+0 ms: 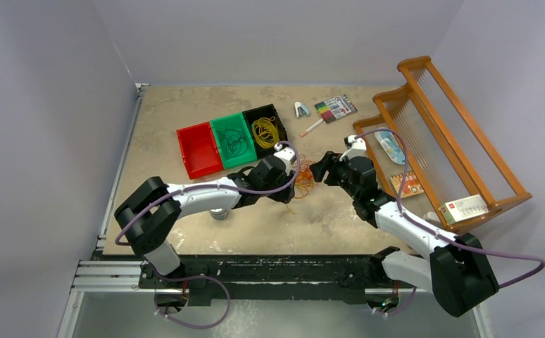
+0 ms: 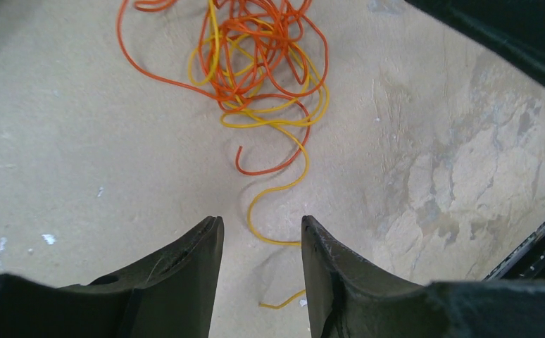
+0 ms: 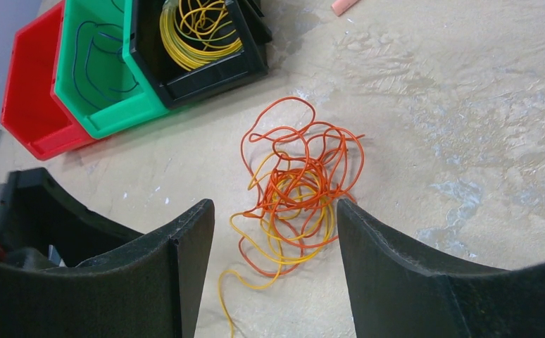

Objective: Untangle the cables

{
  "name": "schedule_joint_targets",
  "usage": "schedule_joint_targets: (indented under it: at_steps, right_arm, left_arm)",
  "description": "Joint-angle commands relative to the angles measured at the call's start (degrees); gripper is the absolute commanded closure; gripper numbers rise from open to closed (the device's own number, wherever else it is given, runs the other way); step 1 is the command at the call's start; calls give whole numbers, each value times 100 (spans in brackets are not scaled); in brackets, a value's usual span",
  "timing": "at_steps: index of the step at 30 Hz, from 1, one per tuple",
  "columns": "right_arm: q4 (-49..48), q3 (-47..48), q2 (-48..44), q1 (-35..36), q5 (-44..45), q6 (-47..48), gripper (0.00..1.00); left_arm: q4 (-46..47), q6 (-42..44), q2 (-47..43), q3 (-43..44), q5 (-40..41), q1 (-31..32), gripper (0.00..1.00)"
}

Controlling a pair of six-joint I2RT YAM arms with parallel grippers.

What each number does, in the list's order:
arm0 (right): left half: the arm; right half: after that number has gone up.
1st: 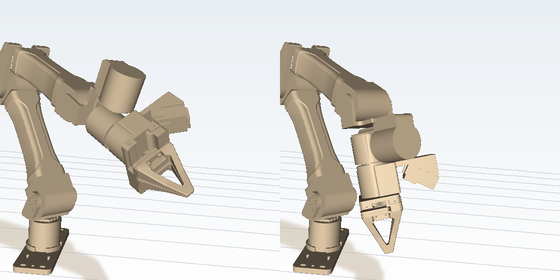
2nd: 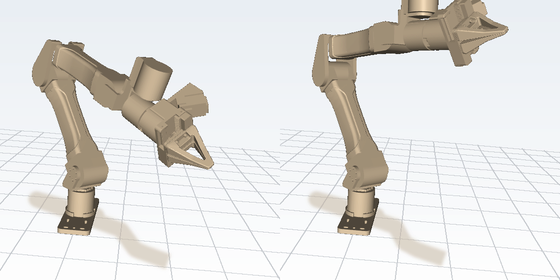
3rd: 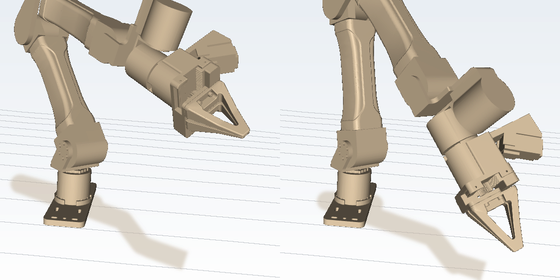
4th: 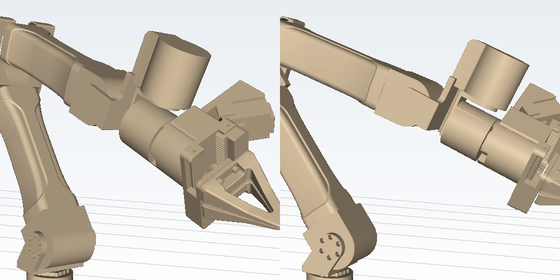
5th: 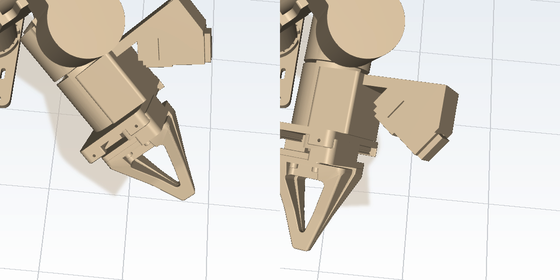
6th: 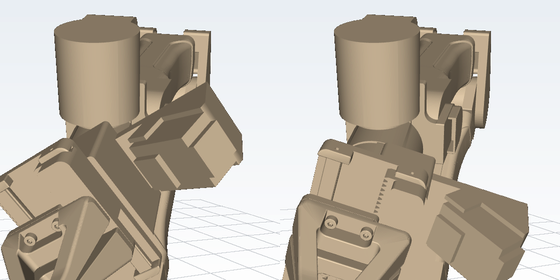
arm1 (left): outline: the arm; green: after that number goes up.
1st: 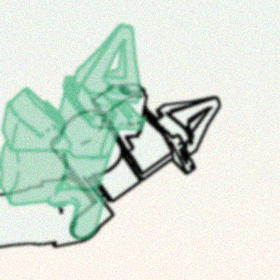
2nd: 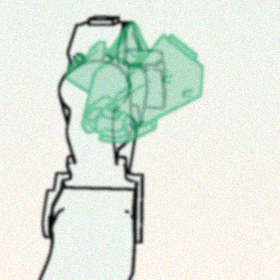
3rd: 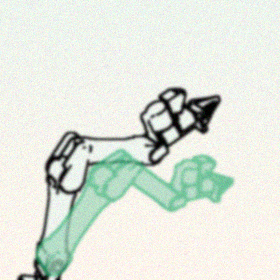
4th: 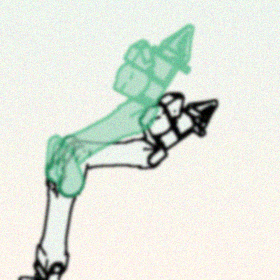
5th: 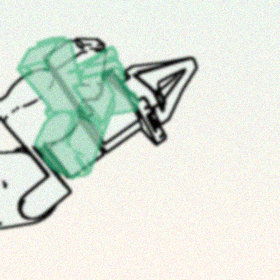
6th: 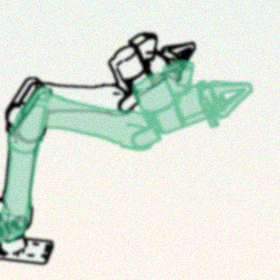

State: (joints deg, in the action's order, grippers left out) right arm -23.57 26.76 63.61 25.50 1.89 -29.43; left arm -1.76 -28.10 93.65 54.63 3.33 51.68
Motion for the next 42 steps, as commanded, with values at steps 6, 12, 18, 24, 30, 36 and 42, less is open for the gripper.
schedule_joint_targets:
  at_steps: [6, 12, 18, 24, 30, 36, 42]
  right_arm:
    - [-210, 59, 60, 15, -113, -103, 33]
    - [-185, 107, 86, 21, -128, -63, 33]
    - [-242, 128, 170, 22, -196, -62, 33]
    - [-297, 137, 236, 19, -198, -63, 33]
    - [-305, 154, 270, 15, -185, -27, 33]
    - [-347, 138, 316, 13, -188, -60, 33]
    - [-351, 163, 342, 17, -182, -63, 33]
  left_arm:
    - [414, -47, 591, 59, 16, 245, 57]
    - [372, -12, 728, 99, 297, 314, 57]
    - [316, 85, 937, 197, 397, 358, 58]
    - [213, 258, 1168, 370, 498, 412, 59]
    - [-93, 519, 1371, 578, 890, 537, 64]
    - [-265, 608, 1393, 520, 1171, 622, 69]
    - [-255, 604, 1302, 393, 1252, 620, 90]
